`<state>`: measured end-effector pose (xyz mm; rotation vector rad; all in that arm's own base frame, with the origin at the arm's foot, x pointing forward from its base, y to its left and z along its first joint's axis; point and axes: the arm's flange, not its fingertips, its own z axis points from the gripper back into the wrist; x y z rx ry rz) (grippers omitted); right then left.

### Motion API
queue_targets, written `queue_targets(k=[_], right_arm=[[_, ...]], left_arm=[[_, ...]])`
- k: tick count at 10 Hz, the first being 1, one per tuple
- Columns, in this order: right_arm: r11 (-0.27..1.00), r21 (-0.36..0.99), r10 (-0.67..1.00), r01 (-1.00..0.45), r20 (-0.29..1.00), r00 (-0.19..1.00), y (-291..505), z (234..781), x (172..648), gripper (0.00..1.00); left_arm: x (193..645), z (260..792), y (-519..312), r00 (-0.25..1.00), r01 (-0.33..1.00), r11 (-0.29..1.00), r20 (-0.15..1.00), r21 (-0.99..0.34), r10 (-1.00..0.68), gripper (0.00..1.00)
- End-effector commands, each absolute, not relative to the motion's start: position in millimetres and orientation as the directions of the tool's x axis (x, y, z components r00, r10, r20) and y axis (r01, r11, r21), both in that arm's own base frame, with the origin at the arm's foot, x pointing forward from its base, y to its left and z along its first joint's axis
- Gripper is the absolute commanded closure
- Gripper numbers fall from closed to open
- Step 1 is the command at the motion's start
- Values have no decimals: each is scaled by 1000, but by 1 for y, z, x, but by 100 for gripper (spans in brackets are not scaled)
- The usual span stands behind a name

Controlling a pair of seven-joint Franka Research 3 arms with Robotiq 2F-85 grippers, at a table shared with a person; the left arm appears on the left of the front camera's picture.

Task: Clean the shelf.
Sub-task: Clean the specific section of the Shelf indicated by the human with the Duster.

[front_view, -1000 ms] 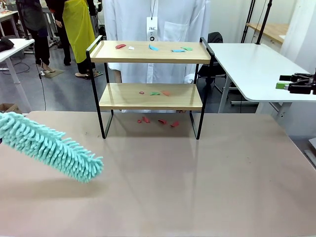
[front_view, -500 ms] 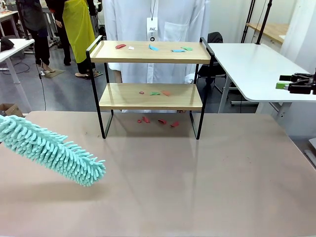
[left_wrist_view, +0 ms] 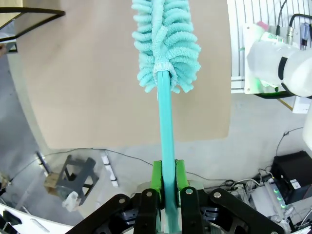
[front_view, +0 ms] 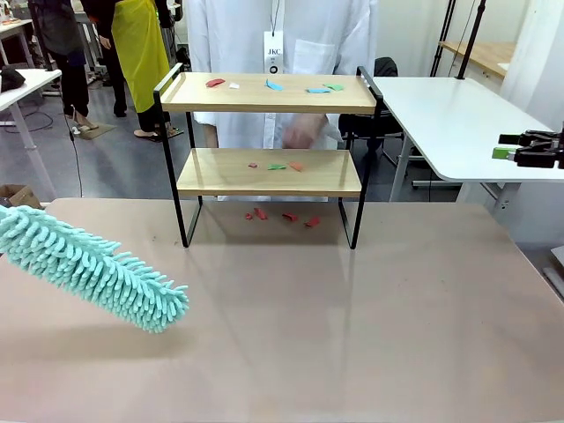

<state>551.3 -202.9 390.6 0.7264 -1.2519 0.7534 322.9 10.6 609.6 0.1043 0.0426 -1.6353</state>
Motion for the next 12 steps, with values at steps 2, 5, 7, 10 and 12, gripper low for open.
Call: queue_targets(k=[2,5,7,10,12], right_arm=[[562,63,101,-825,984,145,-201,393,552,0],[562,63,101,-825,984,145,-201,393,552,0],[562,63,101,-825,984,145,-201,393,552,0],[562,63,101,-825,984,145,-201,393,552,0],[562,63,101,-825,984,145,-201,393,552,0]], left_arm=[[323,611,14,-66,997,-70,-97,38,-993,87],[323,611,14,-66,997,-70,-97,38,-993,87],[323,611,14,-66,997,-70,-97,38,-993,87],[323,611,14,-66,997,-70,-97,38,-993,87],[323,611,14,-66,997,-70,-97,38,-993,87]])
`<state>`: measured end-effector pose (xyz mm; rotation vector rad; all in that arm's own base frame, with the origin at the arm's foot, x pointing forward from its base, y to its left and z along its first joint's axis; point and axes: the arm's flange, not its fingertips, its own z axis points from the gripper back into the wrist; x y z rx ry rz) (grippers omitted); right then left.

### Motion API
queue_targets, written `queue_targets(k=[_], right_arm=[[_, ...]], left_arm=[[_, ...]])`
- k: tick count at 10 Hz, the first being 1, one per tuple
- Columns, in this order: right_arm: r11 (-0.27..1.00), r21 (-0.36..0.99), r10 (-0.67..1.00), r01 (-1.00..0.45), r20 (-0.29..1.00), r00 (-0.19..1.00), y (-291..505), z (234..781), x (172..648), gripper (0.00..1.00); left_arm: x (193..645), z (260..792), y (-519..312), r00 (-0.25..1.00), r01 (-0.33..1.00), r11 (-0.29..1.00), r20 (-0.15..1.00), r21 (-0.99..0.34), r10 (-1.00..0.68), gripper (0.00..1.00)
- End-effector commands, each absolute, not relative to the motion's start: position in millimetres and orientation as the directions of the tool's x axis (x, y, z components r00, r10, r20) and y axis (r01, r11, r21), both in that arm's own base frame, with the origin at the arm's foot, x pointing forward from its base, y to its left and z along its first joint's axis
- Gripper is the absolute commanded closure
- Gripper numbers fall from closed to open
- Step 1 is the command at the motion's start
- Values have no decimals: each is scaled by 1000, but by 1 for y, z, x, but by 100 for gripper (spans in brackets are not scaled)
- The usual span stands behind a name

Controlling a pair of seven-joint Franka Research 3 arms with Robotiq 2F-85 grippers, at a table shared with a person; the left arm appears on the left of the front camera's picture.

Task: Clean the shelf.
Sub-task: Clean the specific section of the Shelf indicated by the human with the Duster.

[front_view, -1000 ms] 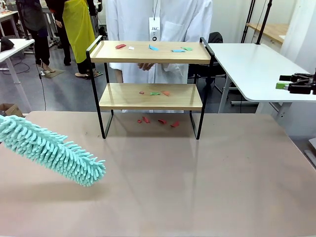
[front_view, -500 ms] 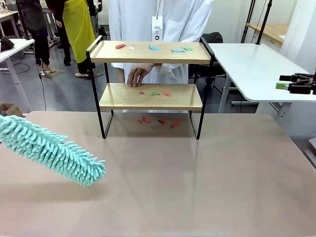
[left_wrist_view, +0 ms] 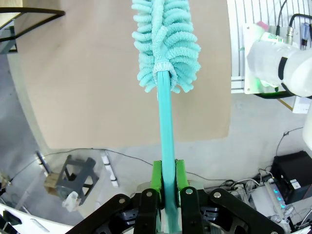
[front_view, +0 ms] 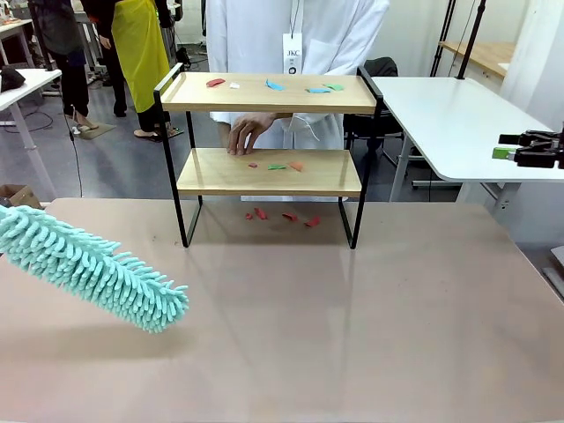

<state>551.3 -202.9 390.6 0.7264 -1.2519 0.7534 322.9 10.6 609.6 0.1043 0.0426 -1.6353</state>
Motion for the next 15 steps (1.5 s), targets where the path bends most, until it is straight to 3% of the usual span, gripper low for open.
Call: queue_targets(k=[1,6,10,11,15], right_arm=[[562,63,101,-825,984,145,-201,393,552,0],[562,63,101,-825,984,145,-201,393,552,0],[562,63,101,-825,984,145,-201,393,552,0],[562,63,101,-825,984,145,-201,393,552,0],[562,63,101,-825,984,145,-201,393,552,0]], left_arm=[[323,611,14,-66,997,-70,-97,38,-993,87],[323,610,11,-64,997,-68,-94,36,-994,87],[316,620,-46,-29,991,-51,176,-123,-984,87],[311,621,-67,34,991,1,238,-137,-971,87],[274,599,-159,467,875,473,444,-105,-765,87]])
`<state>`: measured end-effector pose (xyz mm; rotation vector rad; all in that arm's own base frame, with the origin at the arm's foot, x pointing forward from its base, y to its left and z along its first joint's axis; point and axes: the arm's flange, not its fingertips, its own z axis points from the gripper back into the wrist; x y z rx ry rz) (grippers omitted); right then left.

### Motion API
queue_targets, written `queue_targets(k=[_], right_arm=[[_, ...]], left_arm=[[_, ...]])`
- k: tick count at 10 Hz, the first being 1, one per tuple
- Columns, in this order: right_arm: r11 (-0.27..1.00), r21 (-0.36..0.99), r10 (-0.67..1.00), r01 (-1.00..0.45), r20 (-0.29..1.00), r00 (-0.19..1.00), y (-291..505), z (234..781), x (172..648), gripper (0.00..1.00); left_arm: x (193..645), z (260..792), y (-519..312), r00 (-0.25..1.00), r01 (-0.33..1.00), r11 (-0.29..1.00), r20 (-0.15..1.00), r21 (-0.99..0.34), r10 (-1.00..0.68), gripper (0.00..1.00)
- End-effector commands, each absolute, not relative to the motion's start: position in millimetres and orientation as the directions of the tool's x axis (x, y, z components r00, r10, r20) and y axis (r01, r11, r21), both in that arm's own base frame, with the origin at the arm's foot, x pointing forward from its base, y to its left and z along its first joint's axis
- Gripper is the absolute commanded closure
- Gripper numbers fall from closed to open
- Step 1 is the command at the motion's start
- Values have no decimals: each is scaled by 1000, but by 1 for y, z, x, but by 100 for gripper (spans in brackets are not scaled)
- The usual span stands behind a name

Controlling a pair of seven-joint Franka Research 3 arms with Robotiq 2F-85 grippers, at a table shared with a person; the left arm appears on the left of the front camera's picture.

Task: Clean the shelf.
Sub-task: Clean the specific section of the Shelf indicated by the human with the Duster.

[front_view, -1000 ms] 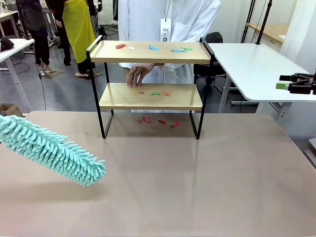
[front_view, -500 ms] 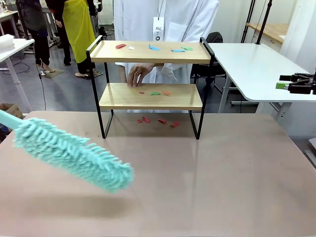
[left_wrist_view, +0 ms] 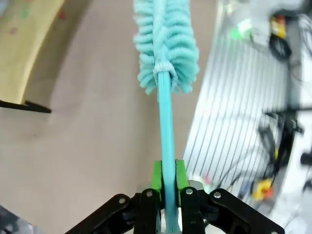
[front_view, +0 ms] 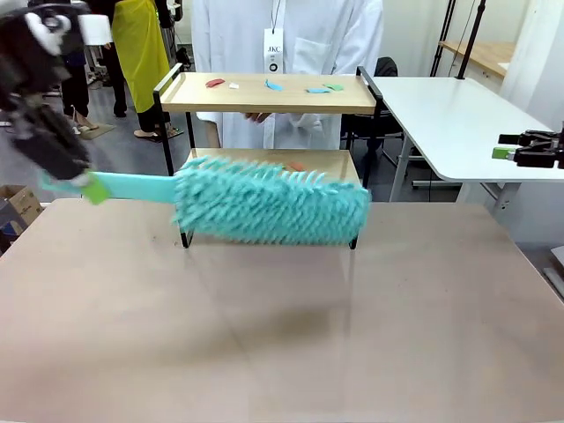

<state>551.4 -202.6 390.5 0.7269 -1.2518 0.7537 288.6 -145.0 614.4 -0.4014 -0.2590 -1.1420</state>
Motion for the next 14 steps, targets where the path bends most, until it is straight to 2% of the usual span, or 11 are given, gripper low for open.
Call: queue_targets(k=[1,3,4,5,8,11,14], right_arm=[[562,63,101,-825,984,145,-201,393,552,0],[562,63,101,-825,984,145,-201,393,552,0],[562,63,101,-825,984,145,-201,393,552,0],[562,63,101,-825,984,145,-201,393,552,0],[562,63,101,-825,984,145,-201,393,552,0],[562,63,101,-825,984,145,-201,393,552,0],[562,63,101,-825,984,145,-201,393,552,0]], left_arm=[[270,592,-174,538,826,549,471,-128,-699,87],[262,582,-195,595,781,609,459,-139,-659,87],[266,585,-199,593,799,577,388,-171,-706,87],[269,589,-187,576,800,580,466,-154,-671,87],[265,582,-196,586,797,583,440,-159,-680,87],[262,567,-234,675,699,679,520,-224,-523,87],[264,553,-265,741,576,784,553,-231,-381,87]])
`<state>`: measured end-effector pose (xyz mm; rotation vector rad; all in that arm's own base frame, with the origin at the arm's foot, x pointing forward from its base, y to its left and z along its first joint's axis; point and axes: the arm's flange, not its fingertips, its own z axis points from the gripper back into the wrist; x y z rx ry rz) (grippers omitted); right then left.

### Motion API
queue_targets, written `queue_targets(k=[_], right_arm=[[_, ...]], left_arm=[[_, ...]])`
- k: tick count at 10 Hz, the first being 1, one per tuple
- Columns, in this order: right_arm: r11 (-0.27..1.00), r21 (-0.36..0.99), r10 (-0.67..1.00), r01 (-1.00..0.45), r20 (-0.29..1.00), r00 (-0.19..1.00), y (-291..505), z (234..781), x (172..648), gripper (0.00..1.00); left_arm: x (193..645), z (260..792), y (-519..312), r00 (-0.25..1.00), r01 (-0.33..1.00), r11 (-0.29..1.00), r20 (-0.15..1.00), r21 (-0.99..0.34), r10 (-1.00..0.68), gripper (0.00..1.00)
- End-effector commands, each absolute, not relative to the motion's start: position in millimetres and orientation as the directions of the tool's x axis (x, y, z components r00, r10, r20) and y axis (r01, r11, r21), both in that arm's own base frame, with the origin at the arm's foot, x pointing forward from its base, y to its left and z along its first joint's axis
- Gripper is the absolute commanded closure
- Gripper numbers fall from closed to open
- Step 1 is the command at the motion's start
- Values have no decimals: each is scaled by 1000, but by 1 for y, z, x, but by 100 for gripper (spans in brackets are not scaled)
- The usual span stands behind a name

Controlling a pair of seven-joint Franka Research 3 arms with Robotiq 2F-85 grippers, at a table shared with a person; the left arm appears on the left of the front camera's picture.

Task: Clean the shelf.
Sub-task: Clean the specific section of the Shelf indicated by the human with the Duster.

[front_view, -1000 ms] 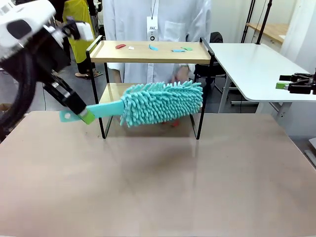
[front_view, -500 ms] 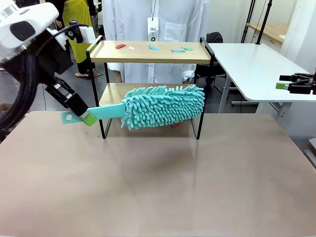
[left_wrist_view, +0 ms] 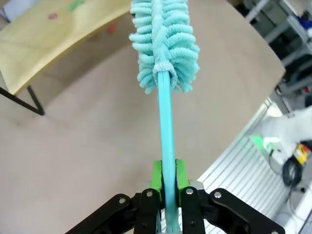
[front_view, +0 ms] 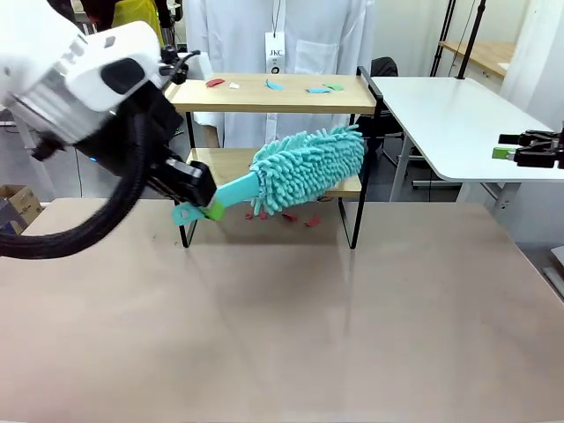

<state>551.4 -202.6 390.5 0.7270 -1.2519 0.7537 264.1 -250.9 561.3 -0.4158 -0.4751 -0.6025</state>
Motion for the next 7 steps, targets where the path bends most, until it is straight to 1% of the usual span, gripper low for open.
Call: queue_targets(k=[1,3,6,7], right_arm=[[562,63,101,-825,984,145,-201,393,552,0],[562,63,101,-825,984,145,-201,393,552,0],[562,63,101,-825,984,145,-201,393,552,0],[562,63,101,-825,984,145,-201,393,552,0]], left_arm=[[271,548,-278,758,526,820,562,-225,-332,87],[284,539,-310,772,506,818,567,-275,-287,87],[306,525,-351,814,417,836,556,-357,-168,87],[312,521,-364,820,385,850,556,-358,-137,87]])
